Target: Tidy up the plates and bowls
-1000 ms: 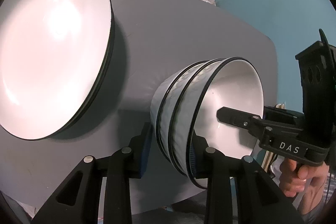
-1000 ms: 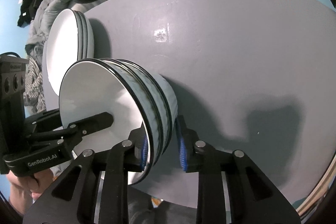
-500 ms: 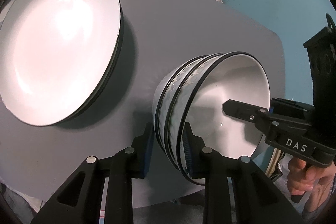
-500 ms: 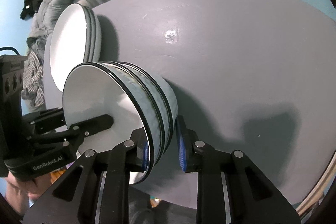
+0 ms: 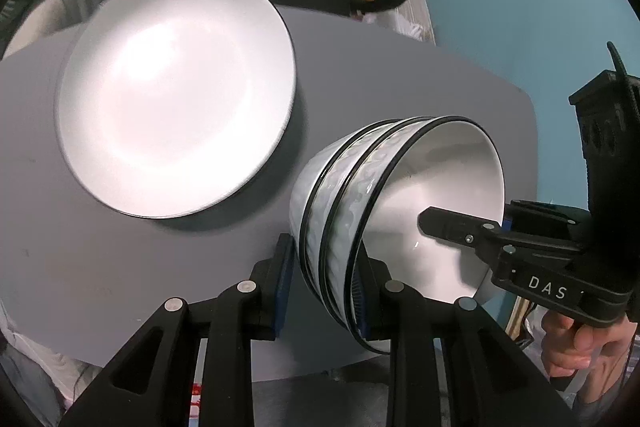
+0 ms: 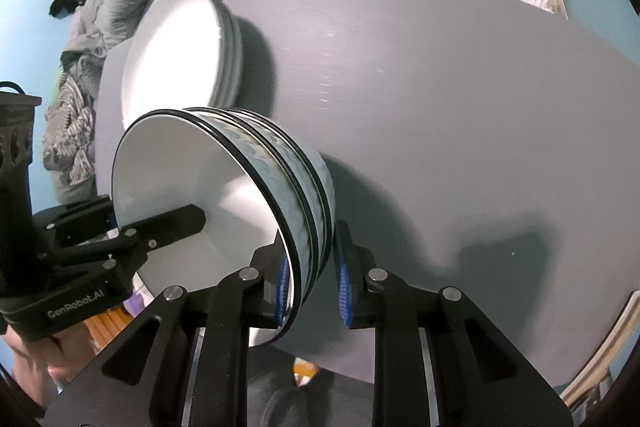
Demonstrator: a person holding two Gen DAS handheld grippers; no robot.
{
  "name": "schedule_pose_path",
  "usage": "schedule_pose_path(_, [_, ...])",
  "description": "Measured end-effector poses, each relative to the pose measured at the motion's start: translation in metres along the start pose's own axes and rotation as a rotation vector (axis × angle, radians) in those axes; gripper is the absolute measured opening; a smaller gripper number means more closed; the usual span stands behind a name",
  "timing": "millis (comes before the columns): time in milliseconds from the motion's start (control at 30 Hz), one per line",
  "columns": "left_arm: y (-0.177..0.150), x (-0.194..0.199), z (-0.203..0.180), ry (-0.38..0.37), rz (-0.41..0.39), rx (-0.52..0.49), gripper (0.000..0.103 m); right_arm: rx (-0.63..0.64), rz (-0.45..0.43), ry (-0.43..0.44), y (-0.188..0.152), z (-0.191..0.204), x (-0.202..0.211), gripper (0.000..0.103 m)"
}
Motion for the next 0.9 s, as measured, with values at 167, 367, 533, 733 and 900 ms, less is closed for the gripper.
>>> schedule_pose_path(167, [0.009,0.027,0.017,0.021,-0.043,0.019,0.026,0.036,-0.011,0.009,0.006,0.025,0.008,0.020])
schedule_pose_path(367, [0.019,0.046,0.045,0.051,-0.086,0.056,0.026,0.092,-0.021,0.009,0.024,0.056,0.010,0.020])
schedule_pose_path(533, [0.028,0.050,0.083,0.052,-0.098,0.094,0.026,0.129,-0.025,0.005,0.048,0.080,-0.001,0.019])
schedule_pose_path(733, [0.046,0.034,0.114,0.069,-0.097,0.108,0.026,0.148,-0.023,-0.022,0.073,0.104,-0.024,0.019])
schedule_pose_path(900, [0.055,0.026,0.128,0.062,-0.093,0.119,0.026,0.172,-0.010,-0.068,0.085,0.113,-0.036,0.019])
Point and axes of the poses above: each gripper's, at about its wrist camera, not at the fingertips, and x roughly against the way its jaws point, z to its left, y to its top, the point moved 8 cm from there along -x, roughly the way its jaws point, and after that the axes turned 8 degrees about -x, right-handed, at the moved point
